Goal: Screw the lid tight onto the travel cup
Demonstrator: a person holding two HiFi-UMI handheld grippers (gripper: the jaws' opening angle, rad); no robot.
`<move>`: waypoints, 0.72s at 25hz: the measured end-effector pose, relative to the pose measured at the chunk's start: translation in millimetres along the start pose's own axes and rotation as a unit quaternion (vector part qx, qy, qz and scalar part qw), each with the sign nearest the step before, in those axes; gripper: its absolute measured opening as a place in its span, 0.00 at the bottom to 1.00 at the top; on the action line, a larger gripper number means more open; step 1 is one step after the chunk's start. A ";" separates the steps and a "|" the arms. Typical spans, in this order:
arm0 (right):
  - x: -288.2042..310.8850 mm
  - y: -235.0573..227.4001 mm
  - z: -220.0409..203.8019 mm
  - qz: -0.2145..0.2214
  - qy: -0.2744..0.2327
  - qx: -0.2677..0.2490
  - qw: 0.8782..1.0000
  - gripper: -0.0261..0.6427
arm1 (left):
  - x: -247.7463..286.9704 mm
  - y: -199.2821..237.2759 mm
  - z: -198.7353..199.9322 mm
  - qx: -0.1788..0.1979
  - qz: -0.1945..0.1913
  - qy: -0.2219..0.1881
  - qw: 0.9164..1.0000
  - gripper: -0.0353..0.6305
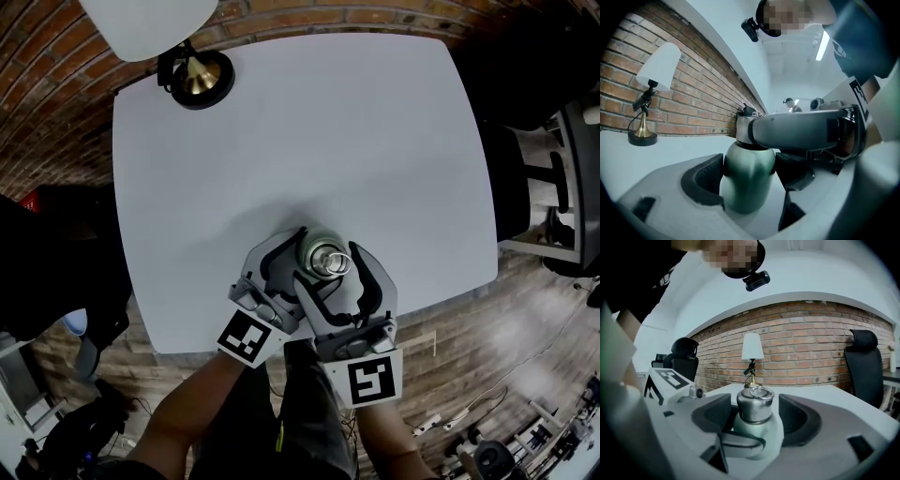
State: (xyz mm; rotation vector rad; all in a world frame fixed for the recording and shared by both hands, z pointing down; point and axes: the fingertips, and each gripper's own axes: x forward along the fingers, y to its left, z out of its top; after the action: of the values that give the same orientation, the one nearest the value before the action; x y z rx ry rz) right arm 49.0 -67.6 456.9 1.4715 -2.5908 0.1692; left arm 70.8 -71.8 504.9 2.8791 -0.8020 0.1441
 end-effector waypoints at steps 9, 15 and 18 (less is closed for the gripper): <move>-29.1 -3.4 6.8 -0.006 0.017 -0.010 1.000 0.48 | -1.6 -2.7 -4.4 -0.039 -0.004 0.004 0.999 0.59; -51.2 -9.1 1.0 -0.011 0.049 -0.005 0.999 0.48 | -6.7 -4.6 -11.5 -0.012 -0.022 0.033 0.999 0.59; -60.2 -11.7 7.4 -0.015 0.060 -0.003 0.998 0.48 | -19.6 -7.0 -15.6 0.000 -0.027 0.054 0.998 0.59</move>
State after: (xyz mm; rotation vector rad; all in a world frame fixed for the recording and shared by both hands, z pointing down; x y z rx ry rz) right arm 88.9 -24.1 438.4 1.4503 -2.4708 0.2390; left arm 56.9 -53.3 516.9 2.8619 -0.7036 0.2921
